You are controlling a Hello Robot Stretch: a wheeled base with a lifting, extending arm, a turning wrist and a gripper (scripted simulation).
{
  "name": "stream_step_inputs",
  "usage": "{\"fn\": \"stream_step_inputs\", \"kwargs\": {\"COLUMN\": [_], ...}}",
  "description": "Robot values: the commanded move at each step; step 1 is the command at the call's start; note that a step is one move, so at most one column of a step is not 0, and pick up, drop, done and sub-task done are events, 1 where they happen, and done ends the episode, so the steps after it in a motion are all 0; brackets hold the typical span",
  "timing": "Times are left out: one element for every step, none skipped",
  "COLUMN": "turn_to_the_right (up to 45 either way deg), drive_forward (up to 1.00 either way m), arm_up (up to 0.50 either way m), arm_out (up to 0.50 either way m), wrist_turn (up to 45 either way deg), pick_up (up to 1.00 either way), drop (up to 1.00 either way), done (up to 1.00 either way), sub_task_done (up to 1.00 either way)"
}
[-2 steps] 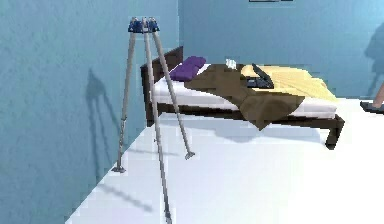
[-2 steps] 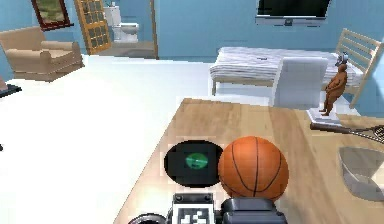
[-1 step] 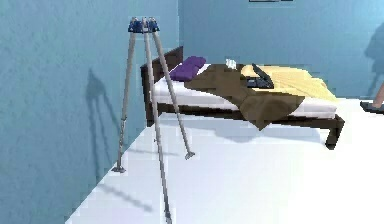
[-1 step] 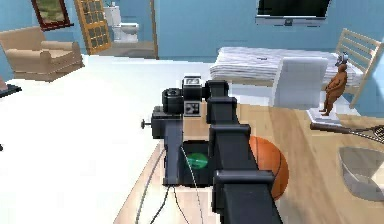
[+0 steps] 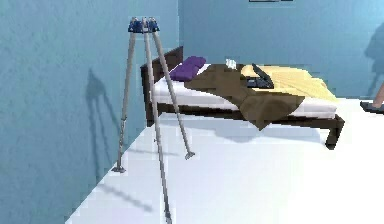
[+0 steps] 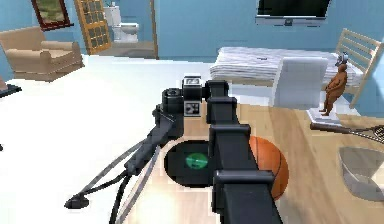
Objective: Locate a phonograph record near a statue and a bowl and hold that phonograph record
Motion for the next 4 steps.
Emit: {"fn": "stream_step_inputs", "kwargs": {"turn_to_the_right": [0.0,0.0,0.0,0.0], "drive_forward": [0.00,0.00,0.00,0.00], "arm_up": [0.00,0.00,0.00,0.00], "arm_out": [0.00,0.00,0.00,0.00], "wrist_turn": [45.0,45.0,45.0,9.0], "pick_up": [0.00,0.00,0.00,0.00], "drop": [0.00,0.00,0.00,0.00], "done": [0.00,0.00,0.00,0.00], "sub_task_done": [0.00,0.00,0.00,0.00]}}
